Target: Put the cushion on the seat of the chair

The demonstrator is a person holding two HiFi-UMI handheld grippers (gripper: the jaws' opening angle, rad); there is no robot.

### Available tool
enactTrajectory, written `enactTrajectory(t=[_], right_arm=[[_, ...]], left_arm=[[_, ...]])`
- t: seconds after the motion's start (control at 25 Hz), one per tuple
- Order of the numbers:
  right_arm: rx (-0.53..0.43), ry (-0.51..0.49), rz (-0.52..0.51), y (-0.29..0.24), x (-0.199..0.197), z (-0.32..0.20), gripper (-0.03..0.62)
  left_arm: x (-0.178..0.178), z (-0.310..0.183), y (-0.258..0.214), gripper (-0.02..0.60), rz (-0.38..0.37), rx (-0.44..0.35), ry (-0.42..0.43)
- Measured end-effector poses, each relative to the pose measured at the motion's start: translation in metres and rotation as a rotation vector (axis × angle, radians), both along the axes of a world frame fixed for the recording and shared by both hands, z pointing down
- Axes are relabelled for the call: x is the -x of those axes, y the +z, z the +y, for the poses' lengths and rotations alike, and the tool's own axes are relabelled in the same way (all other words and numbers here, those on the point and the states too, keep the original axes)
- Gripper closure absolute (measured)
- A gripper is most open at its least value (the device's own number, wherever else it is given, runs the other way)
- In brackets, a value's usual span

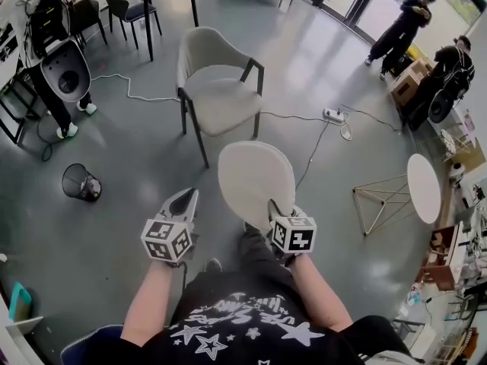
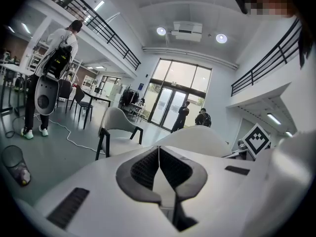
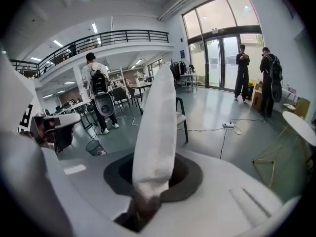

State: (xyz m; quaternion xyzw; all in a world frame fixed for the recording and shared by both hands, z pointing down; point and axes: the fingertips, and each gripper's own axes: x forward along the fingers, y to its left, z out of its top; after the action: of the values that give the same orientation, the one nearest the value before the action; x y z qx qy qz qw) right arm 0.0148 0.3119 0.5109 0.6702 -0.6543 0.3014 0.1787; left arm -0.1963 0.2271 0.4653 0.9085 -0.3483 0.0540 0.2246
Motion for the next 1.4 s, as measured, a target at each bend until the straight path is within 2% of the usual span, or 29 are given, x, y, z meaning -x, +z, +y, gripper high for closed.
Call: enactTrajectory(t=[0.24,0.48,0.68,1.08,1.4], right_arm=[[0.016,0.031,-0.04,0.017,-0.025,-0.023,0.536],[-0.004,0.023,-0.074,0.012,-0.063,-0.074,0.534],[0.008,-0.005,-0.076,0.007,-0.098,-0.115,0.535],[0.03,-0.062,-0.124,0.008,-0.16,-0.177,0.535],[0.042,-0.149,-0.171,0.013,-0.188,-0.214,0.534]], left_arm=[[-0.023,-0.023,0.006,0.568,-0.017,0.004,-0.003],[-0.061,-0.062,0.007,0.568,-0.04,0.015,-0.017],[-0.097,-0.097,0.007,0.568,-0.048,0.031,-0.028],[-0.146,-0.148,0.012,0.568,-0.07,0.081,-0.108],[-0.172,-0.181,0.002,0.568,-0.103,0.048,-0.177]])
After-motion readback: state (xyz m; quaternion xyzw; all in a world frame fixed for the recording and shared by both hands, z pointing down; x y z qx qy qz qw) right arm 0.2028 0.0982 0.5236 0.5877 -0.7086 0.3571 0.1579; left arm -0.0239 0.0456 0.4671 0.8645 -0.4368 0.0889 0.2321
